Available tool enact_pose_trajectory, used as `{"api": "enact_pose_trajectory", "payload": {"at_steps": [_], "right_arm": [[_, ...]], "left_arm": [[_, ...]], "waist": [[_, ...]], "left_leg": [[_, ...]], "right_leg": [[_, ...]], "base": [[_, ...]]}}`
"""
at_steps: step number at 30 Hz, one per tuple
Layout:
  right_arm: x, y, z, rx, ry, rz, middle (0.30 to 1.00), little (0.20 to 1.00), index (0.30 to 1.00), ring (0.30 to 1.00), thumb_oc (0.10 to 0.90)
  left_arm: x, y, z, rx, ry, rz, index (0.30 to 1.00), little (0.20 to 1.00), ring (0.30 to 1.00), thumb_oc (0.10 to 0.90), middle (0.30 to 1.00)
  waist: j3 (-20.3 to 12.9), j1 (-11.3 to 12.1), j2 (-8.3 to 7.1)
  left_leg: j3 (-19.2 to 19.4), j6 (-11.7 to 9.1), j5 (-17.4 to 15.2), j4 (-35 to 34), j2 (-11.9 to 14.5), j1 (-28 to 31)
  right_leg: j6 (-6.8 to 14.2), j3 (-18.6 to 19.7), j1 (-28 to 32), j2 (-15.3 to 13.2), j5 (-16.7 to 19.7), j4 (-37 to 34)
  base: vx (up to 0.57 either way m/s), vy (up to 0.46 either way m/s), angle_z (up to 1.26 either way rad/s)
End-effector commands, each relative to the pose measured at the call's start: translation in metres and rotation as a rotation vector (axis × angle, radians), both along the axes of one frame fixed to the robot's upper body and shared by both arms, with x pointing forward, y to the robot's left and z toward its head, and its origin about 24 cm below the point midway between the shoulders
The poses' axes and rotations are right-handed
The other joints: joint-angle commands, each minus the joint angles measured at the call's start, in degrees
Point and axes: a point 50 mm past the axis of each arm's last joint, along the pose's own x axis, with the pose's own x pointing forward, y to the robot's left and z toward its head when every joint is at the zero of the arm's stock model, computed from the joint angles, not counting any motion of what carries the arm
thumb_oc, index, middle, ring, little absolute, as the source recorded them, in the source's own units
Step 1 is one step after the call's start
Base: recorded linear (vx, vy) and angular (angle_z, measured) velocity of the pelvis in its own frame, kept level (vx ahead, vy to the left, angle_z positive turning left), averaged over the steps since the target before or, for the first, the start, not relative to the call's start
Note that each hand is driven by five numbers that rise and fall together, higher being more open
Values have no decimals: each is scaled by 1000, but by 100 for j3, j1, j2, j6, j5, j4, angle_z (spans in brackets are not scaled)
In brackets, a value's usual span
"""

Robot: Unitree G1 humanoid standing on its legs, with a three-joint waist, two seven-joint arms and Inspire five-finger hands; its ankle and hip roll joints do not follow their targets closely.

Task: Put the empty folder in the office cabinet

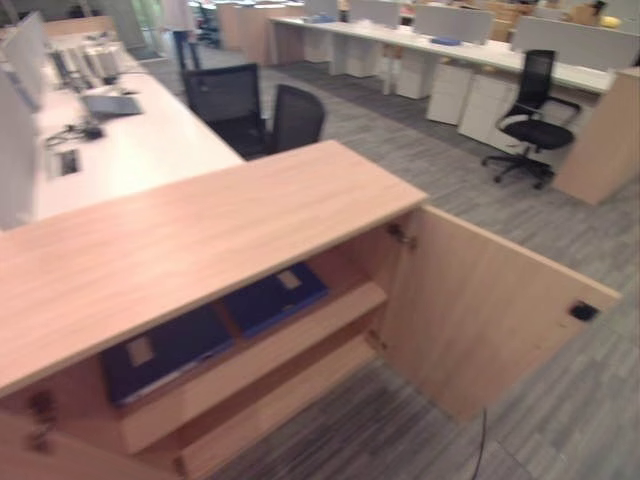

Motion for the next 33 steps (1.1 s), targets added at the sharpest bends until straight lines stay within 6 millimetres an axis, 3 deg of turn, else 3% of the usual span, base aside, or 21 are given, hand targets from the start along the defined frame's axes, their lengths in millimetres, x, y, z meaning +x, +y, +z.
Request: {"api": "enact_pose_trajectory", "payload": {"at_steps": [1, 2, 3, 5, 7, 8, 10, 12, 13, 14, 18, 22, 27, 33], "right_arm": [[33, -8, 10, -69, -133, -7, 900, 900, 900, 900, 800], [33, -8, 10, -69, -133, -7, 900, 900, 900, 900, 800], [55, -20, 24, -138, -232, 27, 900, 900, 900, 900, 800], [65, -27, 32, -180, -276, 48, 900, 900, 900, 900, 800], [81, -46, 52, -278, -347, 80, 900, 900, 900, 900, 800], [92, -66, 71, -375, -390, 94, 900, 900, 900, 900, 800], [96, -73, 78, -411, -403, 94, 900, 900, 900, 900, 800], [106, -91, 98, -501, -447, 99, 900, 900, 900, 900, 800], [120, -101, 120, -578, -506, 141, 900, 900, 900, 900, 800], [120, -102, 120, -579, -506, 141, 900, 900, 900, 900, 800], [147, -113, 166, -717, -631, 238, 900, 900, 900, 900, 800], [176, -106, 206, -805, -778, 338, 900, 900, 900, 900, 800], [195, -111, 232, -855, -833, 370, 900, 900, 900, 900, 800], [207, -124, 248, -887, -801, 393, 900, 900, 900, 900, 800]], "left_arm": [[10, 4, 1, -5, -48, 160, 900, 900, 900, 800, 900], [10, 4, 1, -5, -48, 160, 900, 900, 900, 800, 900], [9, 7, 2, 0, -68, 253, 900, 900, 900, 800, 900], [10, 7, 2, -2, -76, 274, 900, 900, 900, 800, 900], [18, 5, 2, -13, -107, 282, 900, 900, 900, 800, 900], [31, 4, 3, -24, -158, 297, 900, 900, 900, 800, 900], [35, 4, 3, -24, -174, 296, 900, 900, 900, 800, 900], [40, 2, 3, -28, -189, 292, 900, 900, 900, 800, 900], [41, 2, 4, -32, -192, 292, 900, 900, 900, 800, 900], [41, 2, 4, -32, -192, 292, 900, 900, 900, 800, 900], [36, 6, 4, -22, -180, 321, 900, 900, 900, 800, 900], [26, 13, 5, -2, -165, 371, 900, 900, 900, 800, 900], [21, 17, 6, 9, -161, 394, 900, 900, 900, 800, 900], [14, 19, 5, 11, -143, 390, 900, 900, 900, 800, 900]], "waist": [[-74, -249, -379], [-74, -248, -379], [-84, -295, -362], [-96, -320, -328], [-94, -368, -270], [-73, -385, -226], [-76, -377, -203], [-60, -365, -156], [-37, -358, -123], [-36, -359, -118], [26, -309, -81], [117, -182, -105], [213, -30, -129], [242, 106, -110]], "left_leg": [[-242, 230, -316, -44, -221, -198], [-242, 230, -316, -44, -220, -198], [-233, 158, -250, -36, -75, -191], [-225, 109, -209, -32, 11, -200], [-232, 36, -152, -10, 151, -223], [-251, -29, -82, 30, 304, -242], [-262, -53, -52, 45, 354, -245], [-281, -100, -27, 154, 468, -252], [-282, -143, 3, 288, 574, -285], [-286, -146, 0, 294, 580, -288], [-348, -208, -5, 648, 761, -382], [-498, -271, -30, 988, 919, -484], [-657, -336, 87, 1076, 994, -535], [-683, -448, 380, 932, 1085, -482]], "right_leg": [[194, 235, -162, -4, 148, -210], [194, 235, -162, -4, 148, -210], [107, 337, -175, 156, 32, -190], [60, 371, -185, 251, -57, -165], [-17, 433, -180, 418, -223, -117], [-98, 446, -167, 566, -374, -66], [-134, 430, -136, 623, -423, -72], [-216, 420, -89, 762, -537, -53], [-286, 405, -44, 868, -642, -36], [-289, 402, -44, 872, -644, -34], [-448, 335, 88, 1078, -822, -61], [-621, 231, 319, 1312, -972, -212], [-711, 91, 481, 1452, -1033, -292], [-753, -61, 564, 1548, -1079, -313]], "base": [[54, -192, -62], [42, -264, -38], [16, -135, -19], [30, -167, -13], [35, -219, -4], [26, -189, -1], [31, -153, 11], [52, -213, 4], [41, -185, -4], [36, -174, 0], [31, -141, -2], [40, -175, -1], [32, -107, 18], [24, -57, 30]]}}
